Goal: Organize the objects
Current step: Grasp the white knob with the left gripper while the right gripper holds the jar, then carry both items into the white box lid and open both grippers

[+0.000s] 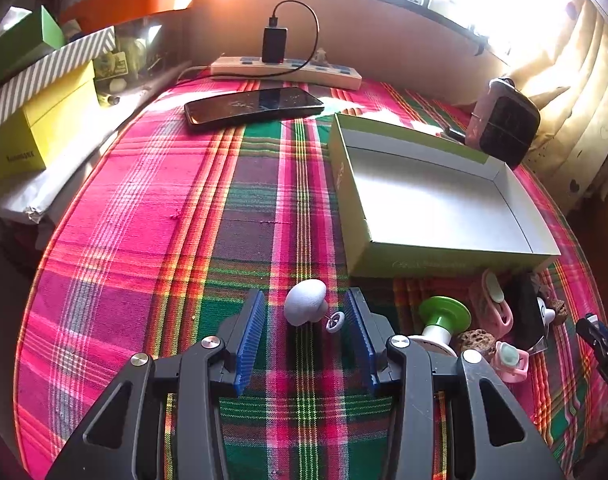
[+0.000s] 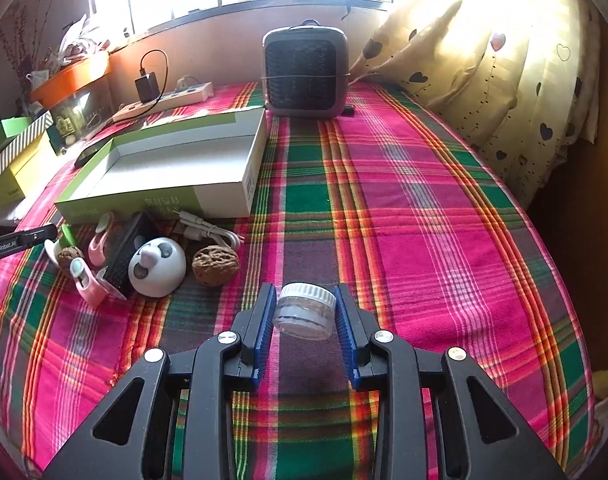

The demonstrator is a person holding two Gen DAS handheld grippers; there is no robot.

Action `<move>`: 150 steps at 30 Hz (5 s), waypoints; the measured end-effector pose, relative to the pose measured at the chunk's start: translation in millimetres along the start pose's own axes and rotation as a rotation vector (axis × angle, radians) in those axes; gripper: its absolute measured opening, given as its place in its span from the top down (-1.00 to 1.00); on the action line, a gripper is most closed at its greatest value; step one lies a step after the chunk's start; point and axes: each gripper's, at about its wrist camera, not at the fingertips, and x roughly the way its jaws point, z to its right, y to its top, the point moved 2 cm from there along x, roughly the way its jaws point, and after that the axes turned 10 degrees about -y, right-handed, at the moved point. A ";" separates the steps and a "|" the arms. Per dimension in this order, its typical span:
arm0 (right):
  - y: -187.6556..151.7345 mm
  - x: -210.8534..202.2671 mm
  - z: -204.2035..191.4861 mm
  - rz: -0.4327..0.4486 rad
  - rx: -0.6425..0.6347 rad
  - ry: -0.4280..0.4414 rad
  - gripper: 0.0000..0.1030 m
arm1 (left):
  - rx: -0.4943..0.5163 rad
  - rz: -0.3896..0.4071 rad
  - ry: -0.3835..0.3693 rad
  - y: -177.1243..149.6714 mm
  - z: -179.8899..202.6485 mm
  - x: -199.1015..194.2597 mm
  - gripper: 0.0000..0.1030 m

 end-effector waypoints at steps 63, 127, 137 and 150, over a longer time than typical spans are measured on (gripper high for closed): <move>71.0 -2.6 -56.1 0.091 -0.077 0.181 0.40 | 0.158 0.075 -0.073 45.7 58.5 -25.2 0.62; 150.2 129.0 -118.5 -0.111 -0.197 0.110 0.39 | 0.172 -0.092 -0.040 113.7 65.1 108.4 0.42; 151.1 122.8 -115.5 -0.095 -0.187 0.104 0.11 | 0.160 -0.090 -0.044 112.9 66.5 101.5 0.28; 144.2 95.8 -106.2 -0.059 -0.160 0.113 0.03 | 0.174 -0.040 -0.040 103.6 73.8 71.6 0.26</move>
